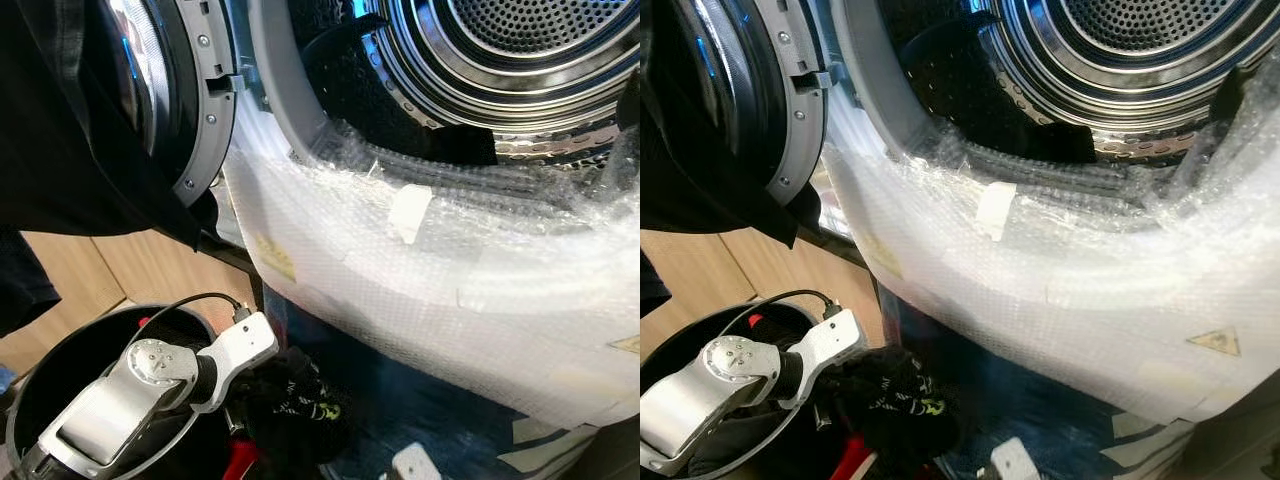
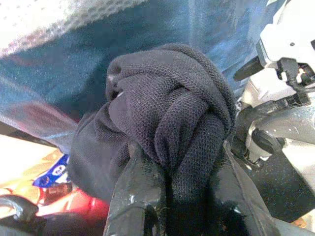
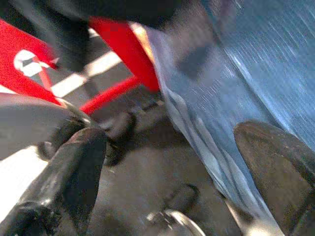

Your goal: Clothes washing

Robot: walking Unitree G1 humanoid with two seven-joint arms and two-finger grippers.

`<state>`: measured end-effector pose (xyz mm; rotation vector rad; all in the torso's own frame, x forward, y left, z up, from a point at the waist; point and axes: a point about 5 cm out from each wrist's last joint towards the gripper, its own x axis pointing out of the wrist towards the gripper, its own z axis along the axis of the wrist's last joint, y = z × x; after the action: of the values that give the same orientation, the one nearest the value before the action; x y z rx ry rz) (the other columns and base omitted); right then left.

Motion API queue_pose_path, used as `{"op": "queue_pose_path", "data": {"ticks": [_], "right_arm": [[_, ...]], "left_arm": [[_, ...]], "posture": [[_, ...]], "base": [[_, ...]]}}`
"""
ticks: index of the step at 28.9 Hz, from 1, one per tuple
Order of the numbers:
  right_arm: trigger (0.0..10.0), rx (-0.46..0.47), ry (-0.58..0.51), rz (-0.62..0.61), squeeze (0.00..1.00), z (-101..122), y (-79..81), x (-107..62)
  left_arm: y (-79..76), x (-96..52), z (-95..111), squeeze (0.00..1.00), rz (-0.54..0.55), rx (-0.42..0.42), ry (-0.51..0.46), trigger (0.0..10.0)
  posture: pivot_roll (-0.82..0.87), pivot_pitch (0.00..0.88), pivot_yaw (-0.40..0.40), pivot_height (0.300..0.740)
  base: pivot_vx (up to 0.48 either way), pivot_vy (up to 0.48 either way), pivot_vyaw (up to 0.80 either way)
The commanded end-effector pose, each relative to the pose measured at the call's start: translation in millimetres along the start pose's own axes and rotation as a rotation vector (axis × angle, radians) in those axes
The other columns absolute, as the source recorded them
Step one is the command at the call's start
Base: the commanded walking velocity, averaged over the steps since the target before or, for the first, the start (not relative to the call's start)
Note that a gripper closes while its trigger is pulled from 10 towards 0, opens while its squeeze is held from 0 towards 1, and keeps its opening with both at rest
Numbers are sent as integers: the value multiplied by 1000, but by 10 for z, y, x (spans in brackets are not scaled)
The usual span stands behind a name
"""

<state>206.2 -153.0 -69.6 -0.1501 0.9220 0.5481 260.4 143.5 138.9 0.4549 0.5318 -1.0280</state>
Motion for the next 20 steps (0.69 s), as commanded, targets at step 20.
{"op": "queue_pose_path", "data": {"ticks": [20], "right_arm": [[10000,81,-613,446,1000,748,-113,-329]], "left_arm": [[-98,30,252,0,-81,18,-149,0]], "posture": [[176,4,61,740]], "base": [[0,0,0]]}}
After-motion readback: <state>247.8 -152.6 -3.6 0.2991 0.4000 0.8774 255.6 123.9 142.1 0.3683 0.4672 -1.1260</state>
